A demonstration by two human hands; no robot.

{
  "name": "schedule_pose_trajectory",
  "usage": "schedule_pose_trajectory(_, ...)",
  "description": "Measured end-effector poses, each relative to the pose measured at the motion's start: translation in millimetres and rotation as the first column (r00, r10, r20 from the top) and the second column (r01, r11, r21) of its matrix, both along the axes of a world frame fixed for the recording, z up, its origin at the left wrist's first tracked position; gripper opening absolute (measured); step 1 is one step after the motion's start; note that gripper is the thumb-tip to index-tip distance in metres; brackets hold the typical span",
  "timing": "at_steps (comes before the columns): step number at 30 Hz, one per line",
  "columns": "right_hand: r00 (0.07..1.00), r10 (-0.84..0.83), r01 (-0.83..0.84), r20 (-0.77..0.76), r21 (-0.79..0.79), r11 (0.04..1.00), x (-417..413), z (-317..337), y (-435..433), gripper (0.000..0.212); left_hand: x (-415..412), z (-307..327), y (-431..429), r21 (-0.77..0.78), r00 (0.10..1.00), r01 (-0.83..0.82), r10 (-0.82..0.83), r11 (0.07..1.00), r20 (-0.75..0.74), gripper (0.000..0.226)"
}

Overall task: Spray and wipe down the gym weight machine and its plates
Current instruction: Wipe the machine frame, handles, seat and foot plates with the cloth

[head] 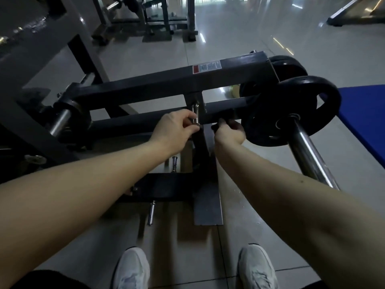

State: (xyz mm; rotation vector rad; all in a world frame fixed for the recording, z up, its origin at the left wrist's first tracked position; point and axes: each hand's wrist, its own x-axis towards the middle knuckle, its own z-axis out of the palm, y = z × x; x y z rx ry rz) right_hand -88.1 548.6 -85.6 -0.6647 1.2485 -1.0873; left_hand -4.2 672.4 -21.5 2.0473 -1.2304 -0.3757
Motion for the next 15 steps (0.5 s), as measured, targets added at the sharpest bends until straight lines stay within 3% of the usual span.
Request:
schedule_pose_trajectory(2, 1.0, -0.01, 0.01, -0.009, -0.027, 1.0, 14, -6, -1, 0.015, 5, -1, -1, -0.028, 0.999, 0.017, -0.016, 0.999, 0.036, 0.025)
schedule_pose_trajectory(5, 0.983, 0.142, -0.151, -0.114, -0.077, 0.986, 35, -21, 10, 0.015, 11, 0, -3, -0.022, 0.996, 0.038, -0.037, 0.999, 0.08, 0.018)
schedule_pose_trajectory(8, 0.973, 0.19, -0.199, -0.134, -0.061, 0.978, 36, -23, 10, 0.017, 13, 1, -3, -0.007, 0.99, 0.071, -0.069, 0.997, 0.119, 0.017)
schedule_pose_trajectory(10, 0.981, 0.17, -0.176, -0.091, -0.057, 0.983, 24, -17, 6, 0.016, 13, 3, -3, 0.01, 0.984, 0.093, -0.094, 0.996, 0.148, 0.019)
schedule_pose_trajectory(13, 1.0, 0.01, -0.008, 0.025, -0.095, 0.995, 11, -17, -2, 0.014, 17, 3, -6, 0.01, 0.978, 0.117, -0.117, 0.993, 0.171, 0.02)
schedule_pose_trajectory(15, 0.998, 0.009, -0.019, -0.065, -0.14, 0.99, 16, -19, 1, 0.015, 18, 2, -5, 0.0, 0.978, 0.119, -0.117, 0.993, 0.174, 0.019)
